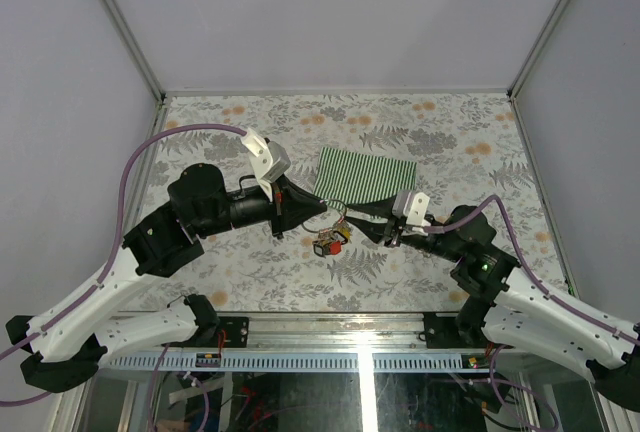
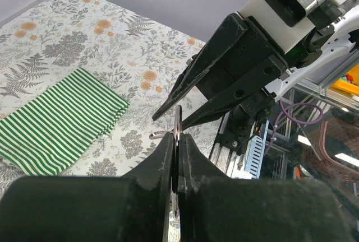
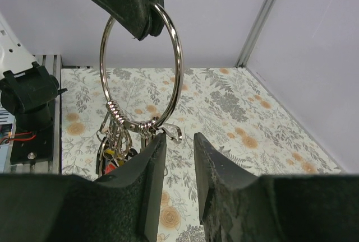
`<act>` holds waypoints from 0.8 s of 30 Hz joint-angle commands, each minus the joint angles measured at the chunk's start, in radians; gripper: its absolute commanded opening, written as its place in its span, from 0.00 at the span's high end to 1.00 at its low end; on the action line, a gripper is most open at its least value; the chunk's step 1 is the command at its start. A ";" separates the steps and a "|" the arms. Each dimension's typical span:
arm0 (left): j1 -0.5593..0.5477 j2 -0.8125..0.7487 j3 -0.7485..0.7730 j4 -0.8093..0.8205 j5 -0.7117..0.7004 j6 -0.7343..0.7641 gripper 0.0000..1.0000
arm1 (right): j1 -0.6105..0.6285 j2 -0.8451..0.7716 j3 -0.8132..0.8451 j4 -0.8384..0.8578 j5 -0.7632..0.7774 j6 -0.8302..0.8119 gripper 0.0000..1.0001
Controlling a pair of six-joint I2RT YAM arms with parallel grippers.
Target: Put the keys on the keyring
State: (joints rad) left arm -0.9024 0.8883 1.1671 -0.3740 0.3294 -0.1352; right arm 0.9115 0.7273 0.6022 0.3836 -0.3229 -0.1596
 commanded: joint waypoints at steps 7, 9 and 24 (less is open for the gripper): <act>0.002 -0.006 0.025 0.102 0.004 -0.009 1.00 | 0.002 0.012 -0.008 0.115 -0.026 0.039 0.63; 0.002 -0.006 0.025 0.103 0.004 -0.009 1.00 | 0.002 0.014 -0.009 0.106 -0.035 0.034 0.63; 0.002 -0.011 0.025 0.101 -0.001 -0.010 1.00 | 0.002 0.019 -0.035 0.106 -0.047 0.024 0.59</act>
State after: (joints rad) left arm -0.9024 0.8883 1.1671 -0.3740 0.3305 -0.1375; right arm 0.9115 0.7425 0.5705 0.4244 -0.3450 -0.1387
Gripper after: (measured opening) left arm 0.037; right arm 0.397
